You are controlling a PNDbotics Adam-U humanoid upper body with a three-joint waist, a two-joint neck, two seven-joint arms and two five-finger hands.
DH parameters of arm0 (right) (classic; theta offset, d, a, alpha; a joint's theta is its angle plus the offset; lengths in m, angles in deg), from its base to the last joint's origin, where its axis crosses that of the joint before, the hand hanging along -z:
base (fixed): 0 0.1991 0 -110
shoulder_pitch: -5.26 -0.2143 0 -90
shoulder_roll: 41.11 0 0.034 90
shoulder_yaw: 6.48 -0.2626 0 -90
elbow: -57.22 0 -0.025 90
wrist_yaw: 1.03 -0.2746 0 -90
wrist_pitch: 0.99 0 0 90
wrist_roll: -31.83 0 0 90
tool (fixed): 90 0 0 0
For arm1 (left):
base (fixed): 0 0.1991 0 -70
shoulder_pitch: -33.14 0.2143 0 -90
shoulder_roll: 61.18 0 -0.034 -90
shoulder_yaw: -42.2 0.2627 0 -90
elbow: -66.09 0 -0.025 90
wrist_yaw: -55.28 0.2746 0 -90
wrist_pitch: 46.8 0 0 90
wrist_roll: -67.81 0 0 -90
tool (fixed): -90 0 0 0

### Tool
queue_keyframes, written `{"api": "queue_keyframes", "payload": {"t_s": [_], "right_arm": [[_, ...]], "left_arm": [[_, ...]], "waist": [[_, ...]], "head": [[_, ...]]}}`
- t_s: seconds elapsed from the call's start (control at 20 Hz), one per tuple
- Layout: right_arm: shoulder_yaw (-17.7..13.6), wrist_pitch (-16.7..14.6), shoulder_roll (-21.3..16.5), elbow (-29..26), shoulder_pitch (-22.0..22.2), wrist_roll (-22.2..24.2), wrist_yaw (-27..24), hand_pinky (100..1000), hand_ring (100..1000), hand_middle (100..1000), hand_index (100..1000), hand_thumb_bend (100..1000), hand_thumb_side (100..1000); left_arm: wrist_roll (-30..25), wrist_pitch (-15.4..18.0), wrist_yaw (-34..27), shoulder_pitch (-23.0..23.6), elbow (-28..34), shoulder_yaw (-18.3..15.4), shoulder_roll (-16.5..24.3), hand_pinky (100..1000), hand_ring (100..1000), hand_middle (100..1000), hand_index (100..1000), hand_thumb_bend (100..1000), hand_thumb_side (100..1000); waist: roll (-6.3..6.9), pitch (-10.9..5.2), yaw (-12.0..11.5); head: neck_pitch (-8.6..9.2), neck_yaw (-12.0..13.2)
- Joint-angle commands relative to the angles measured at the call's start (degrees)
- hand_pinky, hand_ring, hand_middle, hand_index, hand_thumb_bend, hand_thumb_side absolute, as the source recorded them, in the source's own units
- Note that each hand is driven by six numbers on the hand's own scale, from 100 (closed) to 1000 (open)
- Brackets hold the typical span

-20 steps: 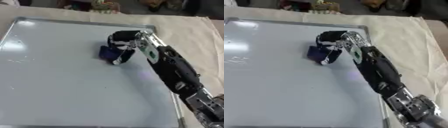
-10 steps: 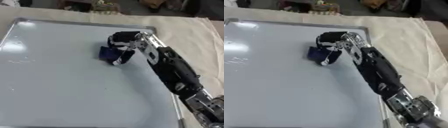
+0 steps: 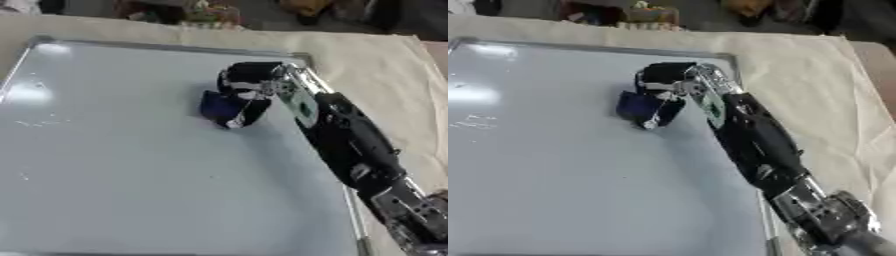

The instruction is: Wipe the whiteboard clean with a brush.

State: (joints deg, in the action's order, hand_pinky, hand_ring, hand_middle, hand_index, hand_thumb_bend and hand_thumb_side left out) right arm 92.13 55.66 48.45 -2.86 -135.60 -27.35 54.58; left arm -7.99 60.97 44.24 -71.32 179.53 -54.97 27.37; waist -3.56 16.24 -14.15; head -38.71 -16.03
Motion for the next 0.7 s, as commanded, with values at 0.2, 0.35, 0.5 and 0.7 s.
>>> {"api": "queue_keyframes", "payload": {"t_s": [0.2, 0.35, 0.5, 0.7], "right_arm": [[-0.7, 0.9, -0.9, 1.1, -0.5, -0.4, 1.0, 480, 464, 203, 274, 100, 215], [-0.3, 0.7, -0.7, 1.3, -0.5, 0.1, 0.5, 465, 447, 190, 267, 100, 221], [0.0, 0.4, -0.7, 1.6, -0.5, 1.2, -0.6, 446, 420, 170, 261, 100, 222], [0.2, 0.2, -0.6, 1.3, -0.5, 2.5, -2.1, 425, 393, 147, 256, 100, 224]], "left_arm": [[0.2, 0.4, -0.1, -0.3, 1.2, 0.0, 0.5, 327, 396, 453, 491, 100, 857], [0.2, 0.3, -0.1, -0.3, 1.2, 0.0, 0.4, 327, 396, 453, 490, 100, 857], [0.2, 0.3, -0.1, -0.3, 1.2, -0.1, 0.4, 327, 396, 454, 490, 100, 856], [0.3, 0.2, -0.1, -0.2, 1.2, -0.1, 0.4, 328, 396, 454, 490, 100, 857]], "waist": [[0.81, -0.98, 0.0], [0.82, -1.02, 0.1], [0.82, -1.13, 0.1], [0.79, -1.21, 0.1]], "head": [[-0.40, 0.6], [-0.36, 0.6], [-0.35, 0.6], [-0.21, 0.5]]}}
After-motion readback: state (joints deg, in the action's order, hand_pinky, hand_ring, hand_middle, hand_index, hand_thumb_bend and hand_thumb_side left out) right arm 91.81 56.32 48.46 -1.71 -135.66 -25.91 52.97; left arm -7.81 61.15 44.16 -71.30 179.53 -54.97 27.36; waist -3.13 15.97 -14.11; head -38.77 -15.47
